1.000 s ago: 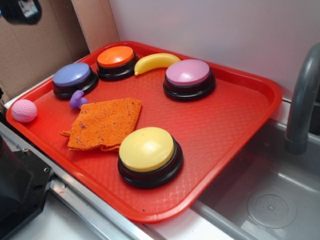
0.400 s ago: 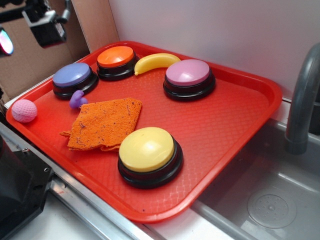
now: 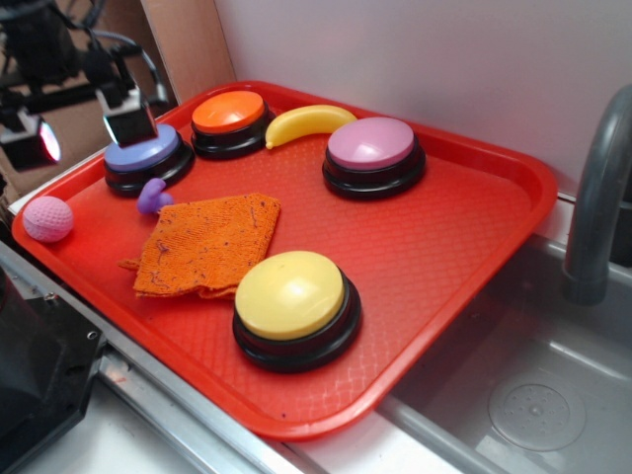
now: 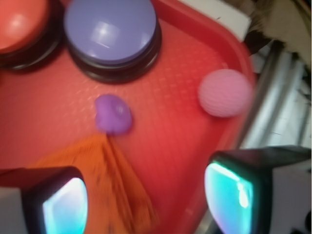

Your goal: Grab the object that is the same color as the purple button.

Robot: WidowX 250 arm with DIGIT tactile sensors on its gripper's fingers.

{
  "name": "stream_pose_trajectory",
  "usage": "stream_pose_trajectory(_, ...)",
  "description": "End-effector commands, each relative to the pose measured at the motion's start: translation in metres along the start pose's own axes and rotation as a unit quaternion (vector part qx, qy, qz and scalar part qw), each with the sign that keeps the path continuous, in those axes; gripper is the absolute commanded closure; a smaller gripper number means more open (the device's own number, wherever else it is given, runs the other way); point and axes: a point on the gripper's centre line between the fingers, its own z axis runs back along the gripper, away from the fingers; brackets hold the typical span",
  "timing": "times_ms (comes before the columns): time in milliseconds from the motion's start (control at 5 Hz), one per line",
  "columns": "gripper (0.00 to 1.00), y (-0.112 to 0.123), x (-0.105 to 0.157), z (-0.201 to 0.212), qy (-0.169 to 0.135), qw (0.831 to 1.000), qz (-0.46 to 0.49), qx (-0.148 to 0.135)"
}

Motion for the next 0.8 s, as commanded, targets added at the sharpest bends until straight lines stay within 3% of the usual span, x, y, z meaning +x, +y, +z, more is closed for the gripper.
stream_pose_trajectory(0,0.0,-0.01,0.019,-0.035,-0.008,1.0,-0.005,-0.015)
stream_pose_trajectory(400,0.0,-0.016,0.03,-0.051,-0.046,0.999,-0.012,-0.026)
stream_pose_trajectory(600,0.13,-0.018,0.031,-0.053,-0.052,0.998,-0.018,-0.022)
